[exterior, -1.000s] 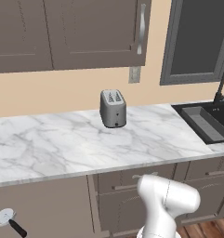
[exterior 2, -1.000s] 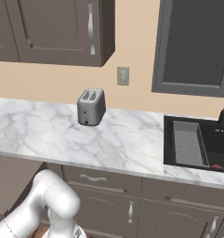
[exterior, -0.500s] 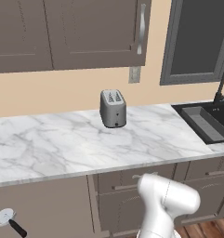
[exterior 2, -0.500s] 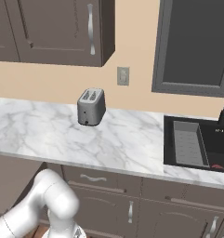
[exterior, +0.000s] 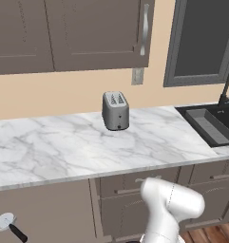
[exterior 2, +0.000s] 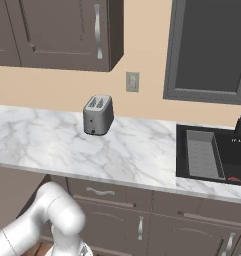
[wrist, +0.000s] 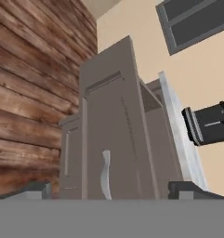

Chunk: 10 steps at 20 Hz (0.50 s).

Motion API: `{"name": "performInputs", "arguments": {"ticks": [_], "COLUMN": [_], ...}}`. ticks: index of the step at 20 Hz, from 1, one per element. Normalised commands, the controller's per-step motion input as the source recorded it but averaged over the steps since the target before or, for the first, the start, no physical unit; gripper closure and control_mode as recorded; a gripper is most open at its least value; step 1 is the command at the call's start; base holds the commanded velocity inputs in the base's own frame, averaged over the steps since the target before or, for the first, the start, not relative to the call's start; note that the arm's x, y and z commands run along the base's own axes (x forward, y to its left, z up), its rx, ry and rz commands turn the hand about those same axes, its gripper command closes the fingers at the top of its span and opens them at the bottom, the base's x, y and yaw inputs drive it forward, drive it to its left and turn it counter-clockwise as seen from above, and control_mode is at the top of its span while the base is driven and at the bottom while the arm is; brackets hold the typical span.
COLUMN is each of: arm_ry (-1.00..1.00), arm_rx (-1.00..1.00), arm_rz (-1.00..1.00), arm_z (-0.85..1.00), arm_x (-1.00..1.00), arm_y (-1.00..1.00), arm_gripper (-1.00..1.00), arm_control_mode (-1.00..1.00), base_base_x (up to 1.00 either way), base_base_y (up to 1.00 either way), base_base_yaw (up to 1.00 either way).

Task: Take the pizza cutter from the drawer on the left and place it on the dining counter for cutting.

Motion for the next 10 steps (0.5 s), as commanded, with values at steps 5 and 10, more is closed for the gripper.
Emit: {"name": "performInputs", "arguments": {"ticks": [5,10], "arm_ry": [0.00,0.00], "arm_rx": [0.12,0.12], "arm_rz": [-0.09,-0.08], "arm_z": [1.00,1.00], "arm_x": [-0.40,-0.29], "arm_y": [-0.13,-0.22], "arm_gripper": [-1.00,-1.00], "arm_control_mode": [-1.00,-1.00], "base_base_x": [0.00,0.00], "base_base_y": [0.00,0.00], "base_base_yaw": [0.00,0.00]}}
